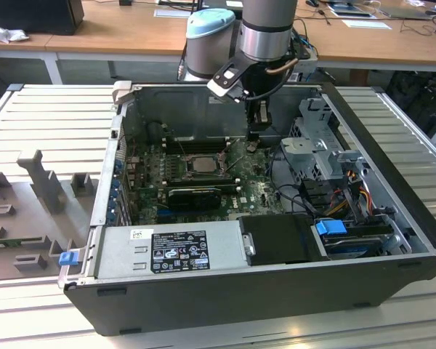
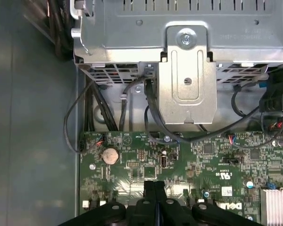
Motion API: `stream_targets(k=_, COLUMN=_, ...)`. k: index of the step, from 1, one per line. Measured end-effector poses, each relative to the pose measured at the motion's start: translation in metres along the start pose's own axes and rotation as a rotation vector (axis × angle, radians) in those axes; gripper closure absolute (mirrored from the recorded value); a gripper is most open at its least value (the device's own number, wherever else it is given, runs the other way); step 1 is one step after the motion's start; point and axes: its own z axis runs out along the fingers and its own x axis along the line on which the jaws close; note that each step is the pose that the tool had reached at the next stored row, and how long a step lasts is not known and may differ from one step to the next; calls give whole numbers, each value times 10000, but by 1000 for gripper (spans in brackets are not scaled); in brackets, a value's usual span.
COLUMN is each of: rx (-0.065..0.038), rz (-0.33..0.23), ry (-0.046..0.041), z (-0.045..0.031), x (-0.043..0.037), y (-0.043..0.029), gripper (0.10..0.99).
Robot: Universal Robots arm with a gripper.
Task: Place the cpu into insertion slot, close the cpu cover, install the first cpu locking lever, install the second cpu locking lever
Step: 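Close the cpu cover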
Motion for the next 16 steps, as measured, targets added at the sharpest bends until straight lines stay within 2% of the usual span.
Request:
stream_targets(k=2, rx=1, rz=0, ry=22, z=18, x=-4, y=5, gripper=980)
stream_targets(k=7, rx=3, rz=10, ry=150, z=52, x=-4, y=5, gripper=980)
stream_targets(k=9, rx=4, rz=8, ry=151, z=76, x=-5, y=6, gripper=980)
stream_targets(k=13, rx=4, rz=9, ry=151, z=189, x=-10, y=6, gripper=980)
stream_targets(k=16, rx=32, rz=10, ry=148, z=193, x=-11, y=1, gripper=980)
